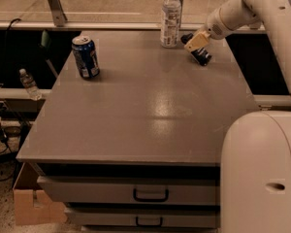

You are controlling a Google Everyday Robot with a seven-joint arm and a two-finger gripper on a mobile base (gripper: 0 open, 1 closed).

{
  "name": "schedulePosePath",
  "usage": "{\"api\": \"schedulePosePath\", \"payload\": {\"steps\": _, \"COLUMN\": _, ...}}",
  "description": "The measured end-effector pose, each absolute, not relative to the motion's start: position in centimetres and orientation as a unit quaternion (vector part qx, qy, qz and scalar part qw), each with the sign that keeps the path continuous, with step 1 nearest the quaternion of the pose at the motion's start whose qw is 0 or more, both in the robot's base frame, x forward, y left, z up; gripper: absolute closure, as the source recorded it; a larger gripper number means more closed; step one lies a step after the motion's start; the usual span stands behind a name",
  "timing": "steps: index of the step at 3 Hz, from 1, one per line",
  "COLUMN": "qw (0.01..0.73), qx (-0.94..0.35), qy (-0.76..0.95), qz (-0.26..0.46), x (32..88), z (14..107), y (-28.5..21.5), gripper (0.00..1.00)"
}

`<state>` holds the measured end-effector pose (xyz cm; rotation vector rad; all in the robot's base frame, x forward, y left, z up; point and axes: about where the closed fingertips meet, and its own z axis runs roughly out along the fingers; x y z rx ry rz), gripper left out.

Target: Move rxbar blueberry near blue plastic bottle

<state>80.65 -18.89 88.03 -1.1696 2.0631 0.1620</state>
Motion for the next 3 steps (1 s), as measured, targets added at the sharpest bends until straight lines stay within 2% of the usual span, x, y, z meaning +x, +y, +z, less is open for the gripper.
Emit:
{"api": "schedulePosePath", "payload": {"steps": 1, "qw": 0.368, "qx": -0.458, "qy": 0.807, "qz": 0.065, "x": 80.78, "z": 87.84, "y": -18.54, "gripper": 0.05}}
{"api": "schedulePosePath", "payload": {"steps": 2, "qw": 0.367, "qx": -0.457, "qy": 0.808, "qz": 0.067, "x": 80.77, "z": 87.81, "y": -18.5, "gripper": 0.0}}
{"api": "schedulePosePath", "payload": {"steps": 3, "qw": 0.368, "qx": -0.454, "qy": 0.809, "qz": 0.066, "x": 80.59, "z": 87.99, "y": -18.7, "gripper": 0.0}}
